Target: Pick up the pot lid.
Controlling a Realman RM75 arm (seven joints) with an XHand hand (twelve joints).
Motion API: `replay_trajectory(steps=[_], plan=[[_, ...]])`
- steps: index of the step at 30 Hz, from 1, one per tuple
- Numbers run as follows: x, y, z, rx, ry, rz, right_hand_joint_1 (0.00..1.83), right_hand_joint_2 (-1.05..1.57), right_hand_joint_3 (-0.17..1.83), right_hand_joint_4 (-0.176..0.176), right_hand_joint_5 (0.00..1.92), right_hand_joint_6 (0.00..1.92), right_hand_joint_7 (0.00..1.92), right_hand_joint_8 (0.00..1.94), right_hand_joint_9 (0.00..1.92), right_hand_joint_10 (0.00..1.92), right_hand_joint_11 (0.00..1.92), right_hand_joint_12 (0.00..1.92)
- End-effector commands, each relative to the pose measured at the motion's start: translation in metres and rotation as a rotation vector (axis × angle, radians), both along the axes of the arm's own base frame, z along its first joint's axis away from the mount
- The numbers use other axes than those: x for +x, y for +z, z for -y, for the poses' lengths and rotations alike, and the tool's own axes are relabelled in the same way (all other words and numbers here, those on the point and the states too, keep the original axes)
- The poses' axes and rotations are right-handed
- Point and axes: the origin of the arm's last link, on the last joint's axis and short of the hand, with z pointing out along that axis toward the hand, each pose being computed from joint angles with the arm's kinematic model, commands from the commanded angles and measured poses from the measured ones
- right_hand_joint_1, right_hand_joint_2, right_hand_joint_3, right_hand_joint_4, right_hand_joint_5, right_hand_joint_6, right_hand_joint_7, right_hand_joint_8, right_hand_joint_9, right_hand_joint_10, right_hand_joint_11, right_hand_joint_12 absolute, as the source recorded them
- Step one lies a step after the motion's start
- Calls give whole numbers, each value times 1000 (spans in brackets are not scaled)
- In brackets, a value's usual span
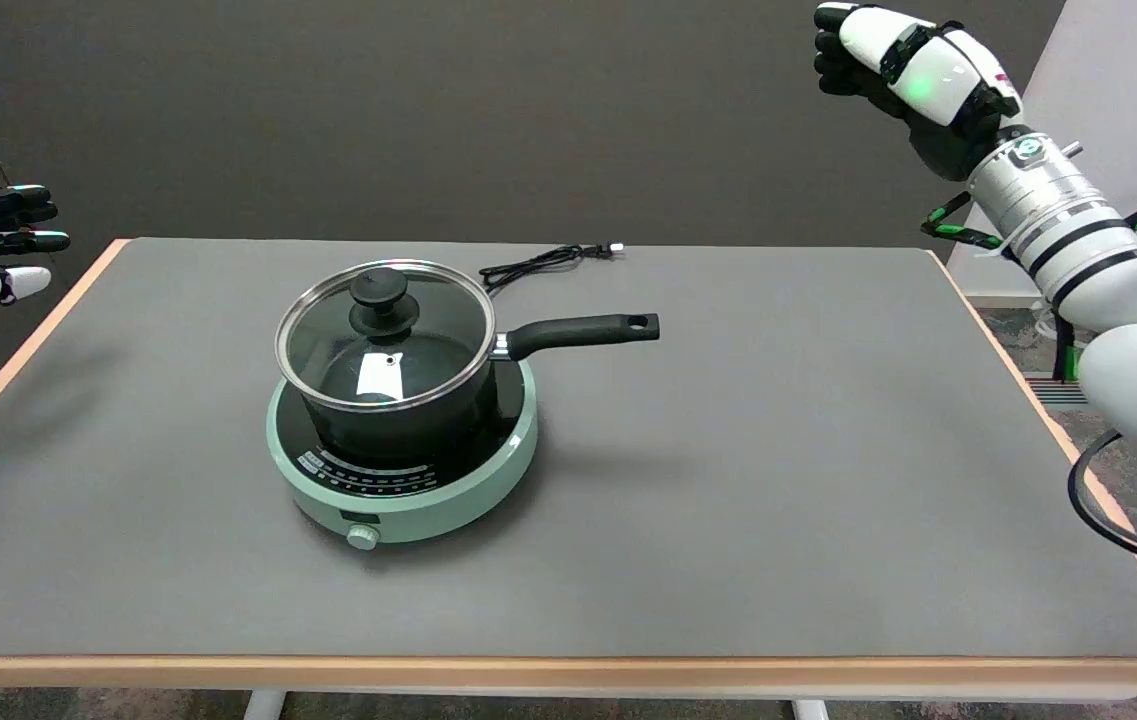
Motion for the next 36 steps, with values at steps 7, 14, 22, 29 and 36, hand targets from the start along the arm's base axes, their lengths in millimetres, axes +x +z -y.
replay_trajectory(steps=[7, 14, 22, 29, 36], plan=[[15, -15, 9, 15, 50, -55, 526, 706, 856, 50, 559, 256, 536, 169, 505, 279, 359, 716], [42, -57, 33, 78, 56, -365, 517, 640, 976, 60, 531, 292, 552, 186, 508, 360, 372, 744], [77, -119, 52, 229, 102, -584, 553, 620, 970, 85, 547, 317, 567, 190, 521, 367, 382, 759], [103, -160, 43, 222, 244, -859, 586, 592, 985, 87, 498, 266, 519, 188, 485, 343, 371, 742], [94, -201, 62, 256, 270, -932, 663, 545, 947, 80, 426, 181, 450, 161, 454, 270, 338, 671]])
